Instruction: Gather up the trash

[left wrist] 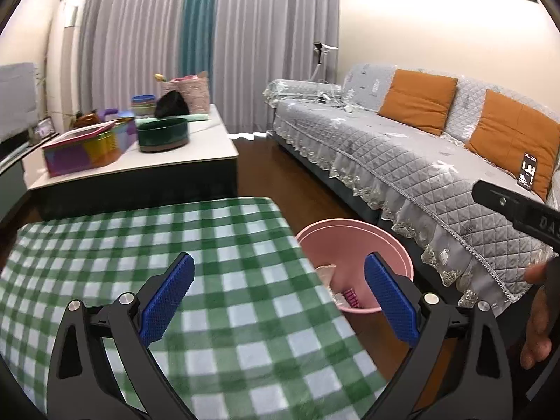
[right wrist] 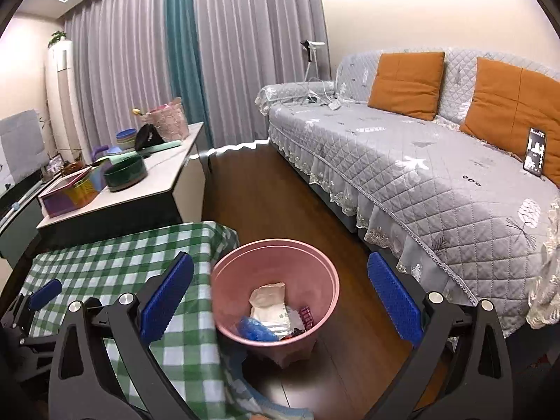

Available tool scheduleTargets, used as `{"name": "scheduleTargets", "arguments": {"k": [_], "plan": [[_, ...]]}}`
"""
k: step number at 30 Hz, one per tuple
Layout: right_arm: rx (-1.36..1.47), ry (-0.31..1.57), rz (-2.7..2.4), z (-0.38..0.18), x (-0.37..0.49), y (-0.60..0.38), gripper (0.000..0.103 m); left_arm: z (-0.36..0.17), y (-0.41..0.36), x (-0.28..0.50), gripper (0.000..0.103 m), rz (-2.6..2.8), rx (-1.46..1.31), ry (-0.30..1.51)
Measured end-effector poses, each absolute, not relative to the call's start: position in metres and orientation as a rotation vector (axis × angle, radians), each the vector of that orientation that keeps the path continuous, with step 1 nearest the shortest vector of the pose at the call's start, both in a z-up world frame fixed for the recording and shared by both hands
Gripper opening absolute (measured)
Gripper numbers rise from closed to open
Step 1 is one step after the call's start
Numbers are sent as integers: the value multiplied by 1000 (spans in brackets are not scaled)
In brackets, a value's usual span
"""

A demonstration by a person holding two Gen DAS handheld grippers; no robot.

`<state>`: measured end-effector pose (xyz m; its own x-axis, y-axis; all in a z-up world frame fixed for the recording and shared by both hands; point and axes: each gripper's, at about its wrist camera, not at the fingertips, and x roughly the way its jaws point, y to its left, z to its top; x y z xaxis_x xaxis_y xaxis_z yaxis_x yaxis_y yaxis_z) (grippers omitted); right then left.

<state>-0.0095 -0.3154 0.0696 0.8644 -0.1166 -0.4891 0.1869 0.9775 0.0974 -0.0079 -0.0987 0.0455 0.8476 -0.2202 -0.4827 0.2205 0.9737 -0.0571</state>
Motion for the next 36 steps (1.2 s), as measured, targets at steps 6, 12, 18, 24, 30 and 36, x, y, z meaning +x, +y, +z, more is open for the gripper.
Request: {"name": "scheduleTargets", "arguments": {"k": [6,12,18,24,30,36], "plan": [[107,468,-141,72,-44,-292,98,51,-76,-42,95,-193,0,507],[90,472,-122,65,-67,-274,98,49,-62,-71,95,-157,-5,510],[73,507,-103,53,-77,-261,98,39,-40,-81,95,-92,-52,556],[35,529,-84,44,-73,-246,98,25,-31,-83,95,-41,-48,572],[24,551,-81,37,-69,-240,98,21,-23,-84,95,-6,-58,577],[4,576,-56,30,-65,-229,98,22,-20,-87,95,7,-57,574]]}}
